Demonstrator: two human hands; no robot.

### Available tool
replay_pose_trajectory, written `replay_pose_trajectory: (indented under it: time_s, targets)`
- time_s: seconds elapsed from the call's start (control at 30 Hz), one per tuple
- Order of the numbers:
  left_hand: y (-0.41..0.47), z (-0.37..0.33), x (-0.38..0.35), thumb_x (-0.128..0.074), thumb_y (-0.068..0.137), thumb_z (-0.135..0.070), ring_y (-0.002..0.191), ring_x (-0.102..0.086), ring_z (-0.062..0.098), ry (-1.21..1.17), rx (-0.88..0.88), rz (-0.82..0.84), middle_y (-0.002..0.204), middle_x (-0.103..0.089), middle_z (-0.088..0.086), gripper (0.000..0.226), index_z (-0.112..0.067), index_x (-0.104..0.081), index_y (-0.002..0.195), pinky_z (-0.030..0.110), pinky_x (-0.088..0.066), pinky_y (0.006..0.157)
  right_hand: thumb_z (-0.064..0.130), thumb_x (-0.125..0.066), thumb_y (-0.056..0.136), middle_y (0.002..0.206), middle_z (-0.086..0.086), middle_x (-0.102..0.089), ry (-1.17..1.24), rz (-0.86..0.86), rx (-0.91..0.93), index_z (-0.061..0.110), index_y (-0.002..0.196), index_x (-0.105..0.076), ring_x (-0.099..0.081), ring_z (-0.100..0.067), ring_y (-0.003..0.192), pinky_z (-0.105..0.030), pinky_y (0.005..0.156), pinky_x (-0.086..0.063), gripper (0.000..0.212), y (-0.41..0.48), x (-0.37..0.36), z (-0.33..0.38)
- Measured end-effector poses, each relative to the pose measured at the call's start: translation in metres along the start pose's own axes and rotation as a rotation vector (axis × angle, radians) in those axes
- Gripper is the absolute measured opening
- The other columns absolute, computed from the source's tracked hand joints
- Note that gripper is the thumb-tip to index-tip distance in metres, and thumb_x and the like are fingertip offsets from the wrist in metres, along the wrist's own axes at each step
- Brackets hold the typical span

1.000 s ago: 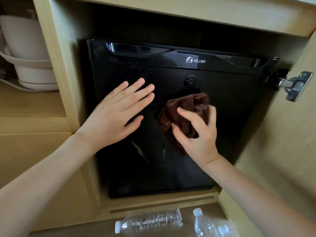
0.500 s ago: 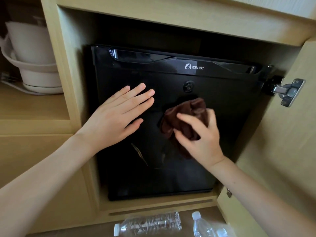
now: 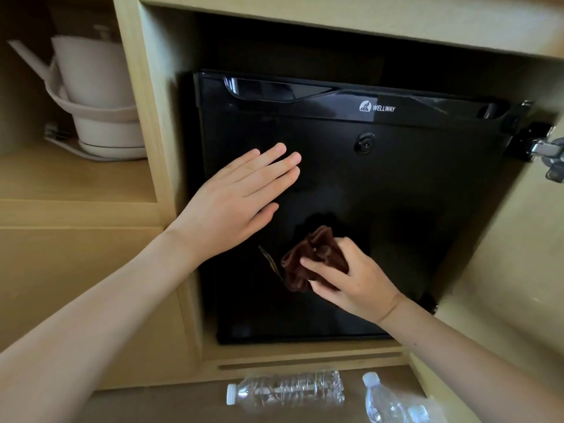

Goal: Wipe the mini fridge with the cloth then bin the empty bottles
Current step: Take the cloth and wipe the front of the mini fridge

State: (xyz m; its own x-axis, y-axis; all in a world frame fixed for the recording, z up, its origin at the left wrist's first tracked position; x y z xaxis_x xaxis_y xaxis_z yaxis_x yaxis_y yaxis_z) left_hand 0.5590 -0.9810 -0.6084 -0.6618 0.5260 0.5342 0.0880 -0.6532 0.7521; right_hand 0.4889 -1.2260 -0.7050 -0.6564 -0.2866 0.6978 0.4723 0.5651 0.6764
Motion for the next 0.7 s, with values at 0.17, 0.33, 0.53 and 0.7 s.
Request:
replay_pose_trajectory:
  time_s: [0.17, 0.33, 0.53, 0.7]
  targets:
    - [-0.003, 0.012, 0.013, -0.055, 0.101, -0.023, 0.151, -0.024, 0.023, 0.151, -0.093, 0.106, 0.16, -0.033, 0.004, 0.056, -0.013, -0.035, 0.152, 0.041, -0.024, 0.122, 0.019, -0.074, 0.089, 0.12, -0.014, -0.05, 0.076, -0.313, -0.165, 0.008, 0.121, -0.071, -0.059, -0.023, 0.108, -0.028, 0.098, -0.05, 0.034, 0.034, 0.023, -0.005]
    - [-0.007, 0.012, 0.019, -0.06, 0.097, -0.033, 0.151, -0.022, 0.025, 0.238, -0.053, 0.085, 0.161, -0.031, 0.002, 0.064, -0.017, -0.034, 0.153, 0.041, -0.02, 0.123, 0.016, -0.076, 0.087, 0.124, -0.013, -0.046, 0.12, -0.426, -0.211, 0.007, 0.121, -0.07, -0.046, -0.003, 0.124, -0.022, 0.105, -0.042, 0.036, 0.051, 0.021, 0.003]
    - [-0.01, 0.016, 0.019, -0.059, 0.096, -0.039, 0.153, -0.017, 0.024, 0.248, -0.002, 0.082, 0.164, -0.025, 0.0, 0.067, -0.021, -0.031, 0.155, 0.041, -0.015, 0.125, 0.016, -0.071, 0.089, 0.104, -0.019, -0.063, -0.026, -0.129, 0.024, 0.009, 0.122, -0.07, -0.062, -0.031, 0.087, -0.035, 0.068, -0.057, 0.035, 0.024, -0.026, 0.027]
    - [-0.007, 0.017, 0.025, -0.067, 0.092, -0.038, 0.151, -0.022, 0.026, 0.247, -0.018, 0.096, 0.161, -0.031, 0.001, 0.071, -0.019, -0.036, 0.153, 0.042, -0.019, 0.123, 0.019, -0.067, 0.09, 0.106, -0.015, -0.061, -0.004, -0.01, 0.086, 0.012, 0.121, -0.071, -0.059, -0.027, 0.088, -0.034, 0.067, -0.057, 0.032, 0.016, -0.025, 0.027]
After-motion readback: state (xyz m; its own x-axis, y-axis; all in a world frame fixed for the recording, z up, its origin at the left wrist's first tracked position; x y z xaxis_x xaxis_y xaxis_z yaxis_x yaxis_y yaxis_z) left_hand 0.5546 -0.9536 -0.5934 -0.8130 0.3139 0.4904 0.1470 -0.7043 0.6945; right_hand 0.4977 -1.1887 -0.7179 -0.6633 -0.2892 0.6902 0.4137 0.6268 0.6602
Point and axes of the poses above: each hand's wrist, its own y-axis towards the middle knuckle, its own x-axis out of the back of the hand, z = x × y, the point moved 1 cm from there along y, towards the middle knuckle
